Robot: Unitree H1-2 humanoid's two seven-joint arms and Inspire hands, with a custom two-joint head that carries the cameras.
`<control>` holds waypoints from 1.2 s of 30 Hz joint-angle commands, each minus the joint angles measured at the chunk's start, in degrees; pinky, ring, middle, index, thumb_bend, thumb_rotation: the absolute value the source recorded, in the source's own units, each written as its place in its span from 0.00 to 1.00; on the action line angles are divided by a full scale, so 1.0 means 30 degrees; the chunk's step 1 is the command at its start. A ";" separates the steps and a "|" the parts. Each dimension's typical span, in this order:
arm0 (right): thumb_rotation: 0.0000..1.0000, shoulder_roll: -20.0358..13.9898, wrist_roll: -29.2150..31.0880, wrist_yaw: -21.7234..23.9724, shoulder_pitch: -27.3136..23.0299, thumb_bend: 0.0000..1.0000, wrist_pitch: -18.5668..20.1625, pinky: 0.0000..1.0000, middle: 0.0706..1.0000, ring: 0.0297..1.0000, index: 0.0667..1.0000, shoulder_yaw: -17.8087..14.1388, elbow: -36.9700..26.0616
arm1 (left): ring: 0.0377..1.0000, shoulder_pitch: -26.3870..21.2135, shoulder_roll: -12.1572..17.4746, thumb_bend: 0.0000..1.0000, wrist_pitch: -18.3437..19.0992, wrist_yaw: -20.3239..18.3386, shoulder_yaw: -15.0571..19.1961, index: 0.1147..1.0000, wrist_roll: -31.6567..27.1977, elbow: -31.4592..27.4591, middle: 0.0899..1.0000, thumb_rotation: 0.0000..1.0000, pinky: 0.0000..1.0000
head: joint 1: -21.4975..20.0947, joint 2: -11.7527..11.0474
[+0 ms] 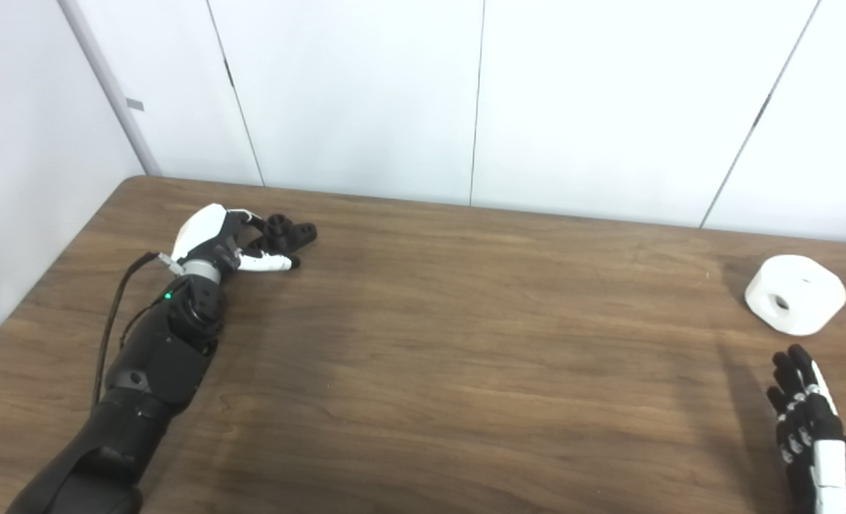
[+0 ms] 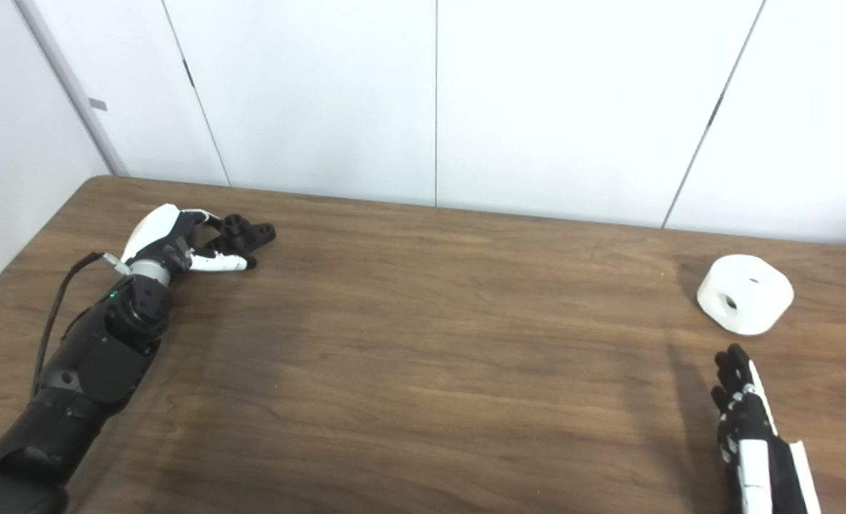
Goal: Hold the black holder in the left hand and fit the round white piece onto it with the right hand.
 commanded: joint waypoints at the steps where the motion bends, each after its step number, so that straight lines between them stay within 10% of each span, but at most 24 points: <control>1: 0.97 0.0496 0.0392 -0.0103 0.1106 0.63 -0.0174 1.00 0.96 1.00 0.96 0.0322 0.0554 | 0.97 -0.0677 0.0535 0.88 0.0036 -0.0091 -0.0151 0.67 0.0307 -0.0076 0.89 0.29 1.00 | -0.0009 0.0008; 8: 0.98 0.0442 -0.0031 -0.0187 0.1178 0.63 -0.0560 1.00 0.96 0.99 0.96 0.0344 0.0559 | 0.97 -0.0716 0.0635 0.81 -0.0312 -0.0288 -0.0191 0.59 0.0016 0.0037 0.88 0.20 1.00 | -0.0055 0.0026; 12: 1.00 0.0391 -0.0721 -0.0287 0.1301 0.57 -0.0873 1.00 0.95 0.98 0.96 0.0474 0.0411 | 0.96 -0.0828 0.0660 0.53 -0.0769 -0.0261 -0.0130 0.43 -0.0162 0.0396 0.82 0.06 1.00 | -0.0062 0.0033; 36: 0.98 0.0459 -0.0380 -0.0350 0.1389 0.60 -0.0704 1.00 0.95 0.99 0.97 0.0501 0.0272 | 0.94 0.0113 0.0478 0.52 -0.1366 -0.0703 -0.0811 0.42 0.0351 -0.1316 0.78 0.05 1.00 | -0.0299 0.0151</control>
